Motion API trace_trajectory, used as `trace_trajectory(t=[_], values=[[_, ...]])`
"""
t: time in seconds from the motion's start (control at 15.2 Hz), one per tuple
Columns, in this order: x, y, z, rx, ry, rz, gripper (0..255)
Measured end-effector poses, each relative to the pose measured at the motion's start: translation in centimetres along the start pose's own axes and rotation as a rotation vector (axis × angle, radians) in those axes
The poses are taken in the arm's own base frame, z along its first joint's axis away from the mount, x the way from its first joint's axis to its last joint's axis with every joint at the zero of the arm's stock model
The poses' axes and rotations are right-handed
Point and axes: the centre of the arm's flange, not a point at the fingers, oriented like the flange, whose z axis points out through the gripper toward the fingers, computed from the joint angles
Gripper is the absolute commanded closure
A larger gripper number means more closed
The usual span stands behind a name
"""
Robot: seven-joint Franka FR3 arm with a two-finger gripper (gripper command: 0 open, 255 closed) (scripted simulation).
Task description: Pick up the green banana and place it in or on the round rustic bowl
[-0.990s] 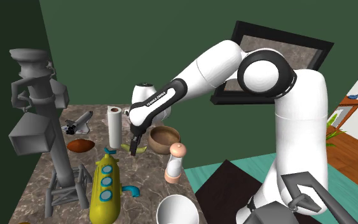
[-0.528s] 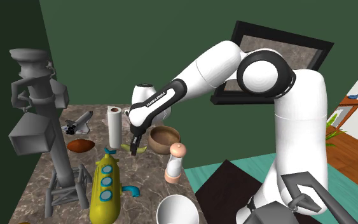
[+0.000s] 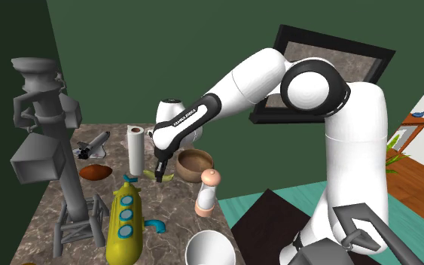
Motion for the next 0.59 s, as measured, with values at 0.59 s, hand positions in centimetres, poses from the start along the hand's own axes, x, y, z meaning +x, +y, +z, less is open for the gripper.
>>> trace_trajectory(t=[0.59], values=[[0.2,-0.2,-3.7,0.000,0.000,0.000,255]])
